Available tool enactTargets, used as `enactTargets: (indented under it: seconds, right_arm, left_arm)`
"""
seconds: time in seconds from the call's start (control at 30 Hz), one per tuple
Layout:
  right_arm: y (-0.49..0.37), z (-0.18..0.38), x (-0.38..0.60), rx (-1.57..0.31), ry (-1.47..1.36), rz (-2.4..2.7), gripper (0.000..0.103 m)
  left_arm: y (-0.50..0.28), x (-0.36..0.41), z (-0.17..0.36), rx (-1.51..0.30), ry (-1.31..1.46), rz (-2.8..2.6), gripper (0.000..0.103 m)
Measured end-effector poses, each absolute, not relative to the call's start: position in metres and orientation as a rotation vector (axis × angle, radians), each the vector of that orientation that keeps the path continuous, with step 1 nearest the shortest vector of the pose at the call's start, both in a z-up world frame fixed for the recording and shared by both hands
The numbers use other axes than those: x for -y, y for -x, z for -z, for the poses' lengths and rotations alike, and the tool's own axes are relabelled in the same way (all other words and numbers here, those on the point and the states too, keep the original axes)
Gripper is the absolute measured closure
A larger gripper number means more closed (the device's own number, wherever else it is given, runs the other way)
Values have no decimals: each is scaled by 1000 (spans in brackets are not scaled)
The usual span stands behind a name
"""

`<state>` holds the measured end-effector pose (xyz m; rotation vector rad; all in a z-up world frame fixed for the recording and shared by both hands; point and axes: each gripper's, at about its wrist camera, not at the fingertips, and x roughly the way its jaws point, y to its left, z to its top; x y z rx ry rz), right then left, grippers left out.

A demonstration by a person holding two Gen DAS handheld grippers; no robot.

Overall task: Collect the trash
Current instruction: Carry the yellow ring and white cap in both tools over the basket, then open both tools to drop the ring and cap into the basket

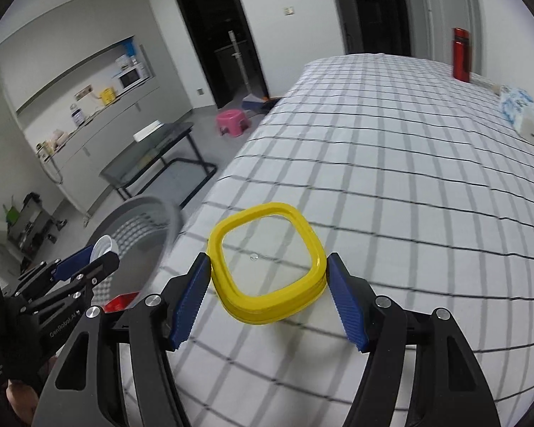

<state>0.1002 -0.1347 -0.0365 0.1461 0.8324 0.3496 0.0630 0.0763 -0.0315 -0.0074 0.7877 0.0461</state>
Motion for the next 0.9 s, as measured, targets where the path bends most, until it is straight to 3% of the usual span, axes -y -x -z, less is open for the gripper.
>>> enactTargets:
  seconds: [0.9]
  right_arm:
    - [-145,42,-58,-880,33,-649,39]
  left_arm:
    - [-71,-226,57,-833,126,-270,64]
